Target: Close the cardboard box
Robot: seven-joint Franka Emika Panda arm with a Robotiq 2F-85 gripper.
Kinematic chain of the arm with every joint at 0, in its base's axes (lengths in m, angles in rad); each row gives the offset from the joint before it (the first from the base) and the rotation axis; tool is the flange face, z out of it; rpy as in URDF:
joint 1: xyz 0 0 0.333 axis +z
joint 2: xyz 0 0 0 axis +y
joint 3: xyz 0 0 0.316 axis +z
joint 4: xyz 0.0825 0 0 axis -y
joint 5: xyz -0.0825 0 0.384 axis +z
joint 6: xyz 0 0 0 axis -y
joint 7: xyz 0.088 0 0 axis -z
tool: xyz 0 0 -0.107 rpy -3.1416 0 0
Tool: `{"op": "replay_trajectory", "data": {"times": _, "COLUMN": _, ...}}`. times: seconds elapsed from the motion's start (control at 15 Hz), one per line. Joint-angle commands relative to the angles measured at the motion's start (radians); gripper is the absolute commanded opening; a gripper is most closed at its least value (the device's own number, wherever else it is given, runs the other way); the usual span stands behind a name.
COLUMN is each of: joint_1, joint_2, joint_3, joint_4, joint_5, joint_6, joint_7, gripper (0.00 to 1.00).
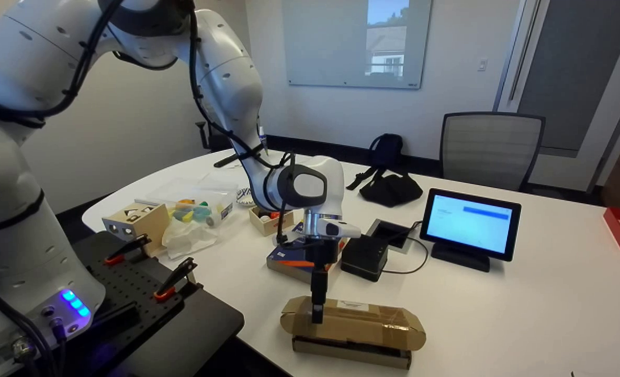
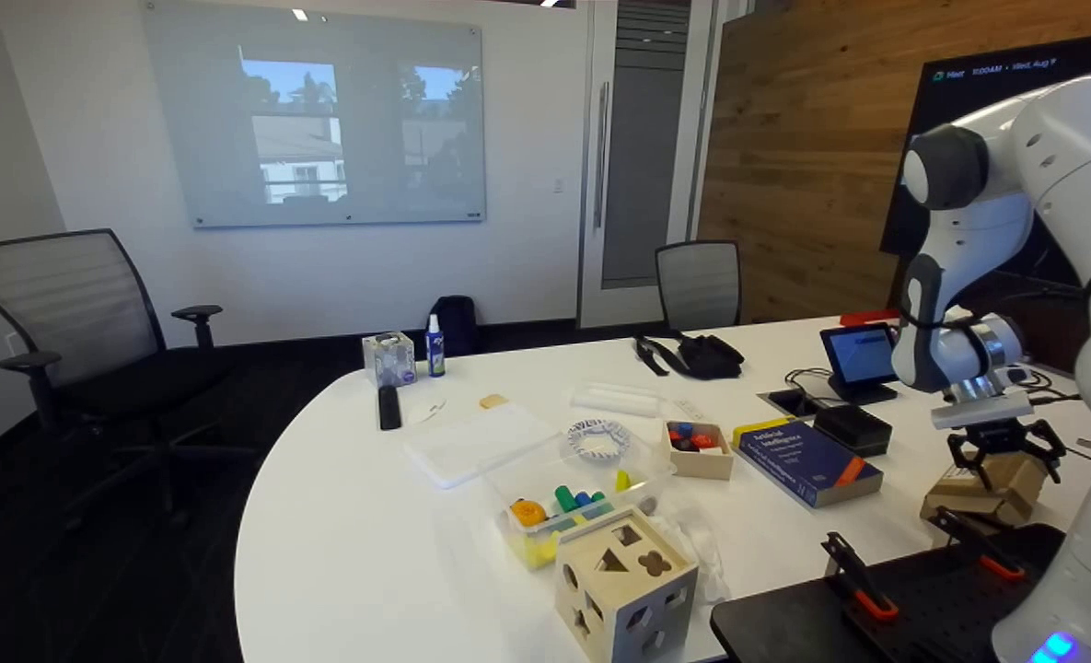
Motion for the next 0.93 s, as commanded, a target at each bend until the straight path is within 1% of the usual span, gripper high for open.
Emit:
{"op": "replay_trajectory", "data": {"times": 0.0, "joint_1": 0.035, "joint_2": 0.022, "joint_3": -0.052, "joint_4": -0.077, "joint_5": 0.009, "joint_6": 0.145, "joint_7": 0.054, "gripper": 1.0}}
{"op": "replay_trajectory", "data": {"times": 0.2, "joint_1": 0.037, "joint_2": 0.059, "joint_3": -0.058, "joint_4": -0.1, "joint_5": 0.079, "joint_6": 0.257, "joint_7": 0.077, "gripper": 1.0}}
{"op": "replay_trajectory", "data": {"times": 0.4, "joint_1": 0.027, "joint_2": 0.096, "joint_3": -0.026, "joint_4": -0.106, "joint_5": 0.178, "joint_6": 0.333, "joint_7": 0.065, "gripper": 1.0}}
{"op": "replay_trajectory", "data": {"times": 0.67, "joint_1": 0.022, "joint_2": 0.156, "joint_3": 0.018, "joint_4": -0.092, "joint_5": 0.297, "joint_6": 0.373, "joint_7": 0.061, "gripper": 1.0}}
{"op": "replay_trajectory", "data": {"times": 0.87, "joint_1": 0.032, "joint_2": 0.196, "joint_3": 0.046, "joint_4": -0.097, "joint_5": 0.357, "joint_6": 0.387, "joint_7": 0.055, "gripper": 1.0}}
